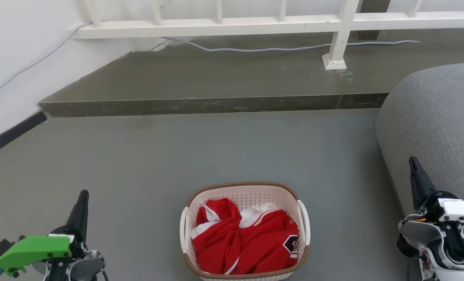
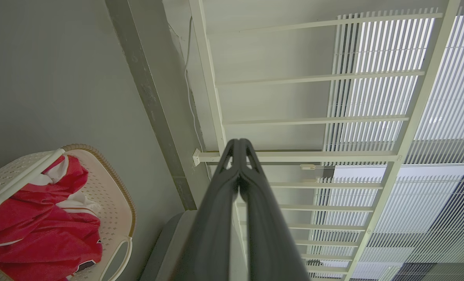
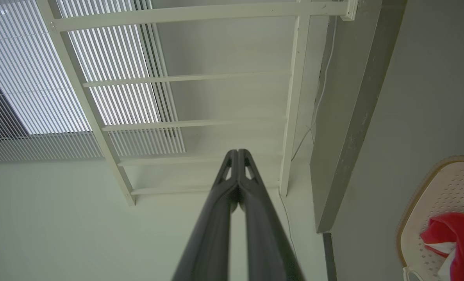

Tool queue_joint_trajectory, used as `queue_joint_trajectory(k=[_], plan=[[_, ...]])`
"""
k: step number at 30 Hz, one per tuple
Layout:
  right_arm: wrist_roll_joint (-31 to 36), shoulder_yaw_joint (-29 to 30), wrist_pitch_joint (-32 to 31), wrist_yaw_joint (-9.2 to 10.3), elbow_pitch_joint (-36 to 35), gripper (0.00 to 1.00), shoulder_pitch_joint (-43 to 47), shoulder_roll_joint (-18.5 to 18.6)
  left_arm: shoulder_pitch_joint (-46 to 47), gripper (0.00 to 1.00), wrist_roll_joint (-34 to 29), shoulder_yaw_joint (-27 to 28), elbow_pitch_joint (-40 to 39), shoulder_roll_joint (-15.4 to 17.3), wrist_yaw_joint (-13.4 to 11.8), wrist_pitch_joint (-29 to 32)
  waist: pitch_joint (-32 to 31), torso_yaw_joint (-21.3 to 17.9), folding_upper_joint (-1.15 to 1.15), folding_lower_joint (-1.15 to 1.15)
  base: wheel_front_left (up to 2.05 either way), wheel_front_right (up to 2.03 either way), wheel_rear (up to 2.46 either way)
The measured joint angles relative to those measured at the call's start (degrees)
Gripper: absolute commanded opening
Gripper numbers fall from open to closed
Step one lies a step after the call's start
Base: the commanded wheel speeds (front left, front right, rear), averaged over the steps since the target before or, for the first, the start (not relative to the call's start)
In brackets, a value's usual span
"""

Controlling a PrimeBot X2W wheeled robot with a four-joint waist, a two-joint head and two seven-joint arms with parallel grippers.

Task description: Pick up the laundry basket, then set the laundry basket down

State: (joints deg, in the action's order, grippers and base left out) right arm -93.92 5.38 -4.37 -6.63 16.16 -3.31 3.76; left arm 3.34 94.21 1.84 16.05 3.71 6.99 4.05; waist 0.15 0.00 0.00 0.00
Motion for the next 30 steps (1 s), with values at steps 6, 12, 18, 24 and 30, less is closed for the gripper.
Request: queue_joint_trajectory(k=[6, 12, 18, 24, 30], plan=[[0.0, 0.0, 0.0, 0.0, 0.0, 0.0, 0.0, 0.0, 0.0, 0.0, 0.0, 0.0, 0.0, 0.0, 0.0, 0.0, 0.0, 0.0, 0.0, 0.0, 0.0, 0.0, 0.0], [0.0, 0.0, 0.0, 0.0, 0.0, 0.0, 0.0, 0.0, 0.0, 0.0, 0.0, 0.0, 0.0, 0.0, 0.0, 0.0, 0.0, 0.0, 0.0, 0.0, 0.0, 0.0, 0.0], [0.0, 0.1, 0.0, -0.01, 0.0, 0.0, 0.0, 0.0, 0.0, 0.0, 0.0, 0.1, -0.1, 0.0, 0.0, 0.0, 0.0, 0.0, 0.0, 0.0, 0.0, 0.0, 0.0], [0.0, 0.1, 0.0, -0.01, 0.0, 0.0, 0.0, -0.1, 0.0, 0.0, 0.0, 0.1, -0.1, 0.0, 0.0, 0.0, 0.0, 0.0, 0.0, 0.0, 0.0, 0.0, 0.0], [0.0, 0.1, 0.0, -0.01, 0.0, 0.0, 0.0, -0.1, 0.0, 0.0, 0.0, 0.1, -0.1, 0.0, 0.0, 0.0, 0.0, 0.0, 0.0, 0.0, 0.0, 0.0, 0.0]])
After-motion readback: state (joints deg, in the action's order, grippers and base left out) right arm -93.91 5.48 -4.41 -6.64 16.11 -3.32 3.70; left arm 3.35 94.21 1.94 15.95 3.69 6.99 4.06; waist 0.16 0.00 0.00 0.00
